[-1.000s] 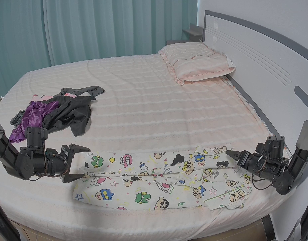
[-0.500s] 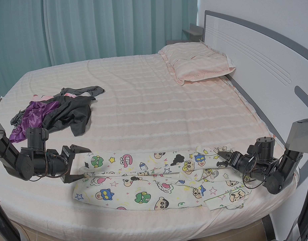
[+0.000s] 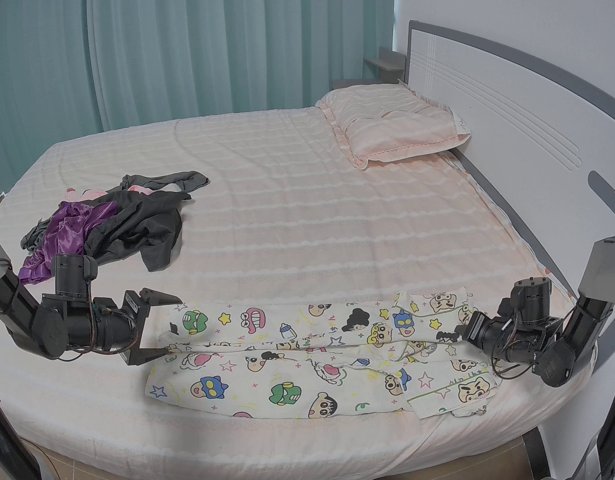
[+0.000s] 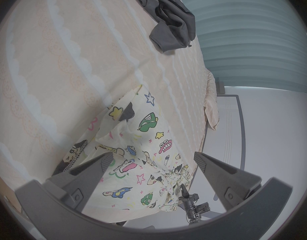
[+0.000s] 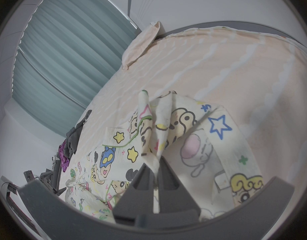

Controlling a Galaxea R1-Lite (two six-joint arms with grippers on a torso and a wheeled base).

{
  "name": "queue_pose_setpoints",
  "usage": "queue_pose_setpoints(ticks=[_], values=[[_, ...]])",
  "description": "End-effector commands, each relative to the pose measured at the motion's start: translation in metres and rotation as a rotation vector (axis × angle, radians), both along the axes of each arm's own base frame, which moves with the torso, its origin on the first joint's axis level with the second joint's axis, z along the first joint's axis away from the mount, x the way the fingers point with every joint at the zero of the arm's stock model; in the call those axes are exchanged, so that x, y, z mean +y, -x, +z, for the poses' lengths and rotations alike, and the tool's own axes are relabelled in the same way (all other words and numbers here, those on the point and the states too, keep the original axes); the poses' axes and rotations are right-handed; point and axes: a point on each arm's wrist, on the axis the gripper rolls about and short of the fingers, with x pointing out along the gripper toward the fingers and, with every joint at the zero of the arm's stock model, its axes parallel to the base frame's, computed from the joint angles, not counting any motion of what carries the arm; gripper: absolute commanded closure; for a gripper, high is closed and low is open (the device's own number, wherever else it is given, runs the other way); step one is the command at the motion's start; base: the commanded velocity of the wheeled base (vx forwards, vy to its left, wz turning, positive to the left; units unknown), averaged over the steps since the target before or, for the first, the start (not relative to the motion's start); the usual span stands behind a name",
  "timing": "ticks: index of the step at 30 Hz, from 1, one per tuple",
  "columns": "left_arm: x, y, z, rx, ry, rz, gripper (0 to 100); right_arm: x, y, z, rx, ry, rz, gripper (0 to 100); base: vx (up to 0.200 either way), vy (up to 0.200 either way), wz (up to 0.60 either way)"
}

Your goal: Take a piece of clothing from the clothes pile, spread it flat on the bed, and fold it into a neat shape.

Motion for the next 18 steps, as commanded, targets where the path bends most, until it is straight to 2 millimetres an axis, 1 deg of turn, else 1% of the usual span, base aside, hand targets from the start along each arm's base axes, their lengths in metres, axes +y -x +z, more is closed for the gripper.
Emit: queue_pose_setpoints(ticks=[1, 3, 6, 18], values=[[0.0, 0.0, 0.0, 0.0, -0.001, 0.001, 0, -0.009, 0.004, 0.02, -0.031, -0.003, -0.025, 100, 0.0, 0.0, 0.0], [0.0, 0.0, 0.0, 0.001, -0.001, 0.001, 0, -0.014, 0.009, 0.027, -0.001, -0.001, -0.035, 100, 0.0, 0.0, 0.0], [0.0, 0.0, 0.0, 0.001, -0.001, 0.001, 0, -0.016, 0.014, 0.031, 0.028, 0.001, -0.036, 100, 0.0, 0.0, 0.0], [0.0, 0.0, 0.0, -0.001, -0.002, 0.0, 0, -0.018, 0.017, 0.022, 0.135, 0.026, -0.039, 100, 0.0, 0.0, 0.0]])
